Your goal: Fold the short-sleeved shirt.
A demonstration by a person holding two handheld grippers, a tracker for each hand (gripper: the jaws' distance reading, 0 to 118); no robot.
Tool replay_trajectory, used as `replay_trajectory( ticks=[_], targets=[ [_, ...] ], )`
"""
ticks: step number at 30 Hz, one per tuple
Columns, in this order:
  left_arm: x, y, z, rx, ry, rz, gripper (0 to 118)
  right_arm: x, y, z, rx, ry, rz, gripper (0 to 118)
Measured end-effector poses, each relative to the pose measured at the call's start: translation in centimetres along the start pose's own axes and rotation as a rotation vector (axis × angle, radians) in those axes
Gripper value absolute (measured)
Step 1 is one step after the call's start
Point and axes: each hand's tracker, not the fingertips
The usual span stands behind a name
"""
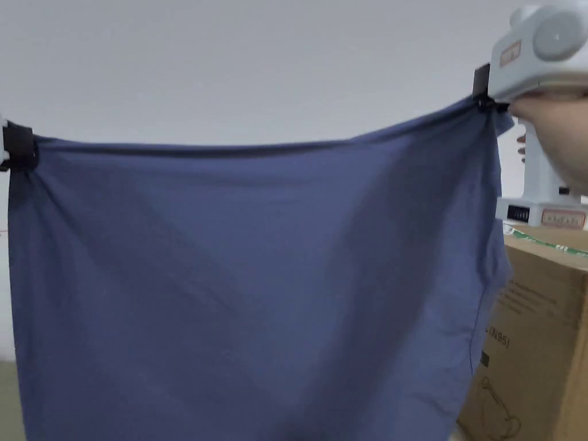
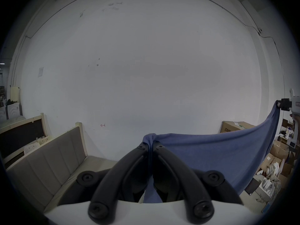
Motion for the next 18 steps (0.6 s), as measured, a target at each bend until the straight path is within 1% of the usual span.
replay_trajectory(
  ticks=[3, 5, 7, 8, 10, 12, 14, 15, 17, 18],
  targets=[
    [0.7, -0.7, -1.4, 0.018, 0.0, -0.027, 4, 0.0, 0.1, -1.0, 0.019, -0.012, 0.012, 0],
    [1.1, -2.0, -2.4, 0.006, 0.009, -0.045, 4, 0.0, -1.7, -1.5, 0.019, -0.013, 0.005, 0],
    [2.0, -4.6, -2.3, -0.041, 0.01, -0.037, 4, 0.0, -5.0, -2.4, -0.038, -0.006, 0.01, 0],
    [2.1, -6.2, -2.6, -0.071, 0.004, -0.023, 4, 0.0, -7.1, -2.7, -0.083, -0.011, 0.0, 0],
    [2.5, -10.8, -3.1, -0.148, -0.017, 0.015, 4, 0.2, -13.0, -3.2, -0.175, 0.018, -0.03, 0],
    [2.5, -17.2, -2.7, -0.261, -0.033, 0.075, 4, 0.4, -20.7, -2.9, -0.29, 0.034, -0.082, 0],
    [1.7, -24.6, -1.6, -0.398, -0.04, 0.132, 4, 0.7, -29.3, -1.9, -0.457, 0.057, -0.139, 0],
    [1.4, -28.7, -0.2, -0.461, -0.045, 0.163, 4, 0.8, -34.4, -0.4, -0.555, 0.076, -0.159, 0],
    [0.8, -35.7, 2.9, -0.602, -0.043, 0.18, 4, 1.2, -42.7, 2.5, -0.727, 0.076, -0.143, 0],
    [0.3, -39.0, 4.8, -0.663, -0.033, 0.15, 4, 1.7, -46.8, 4.6, -0.82, 0.085, -0.125, 0]
  ],
)
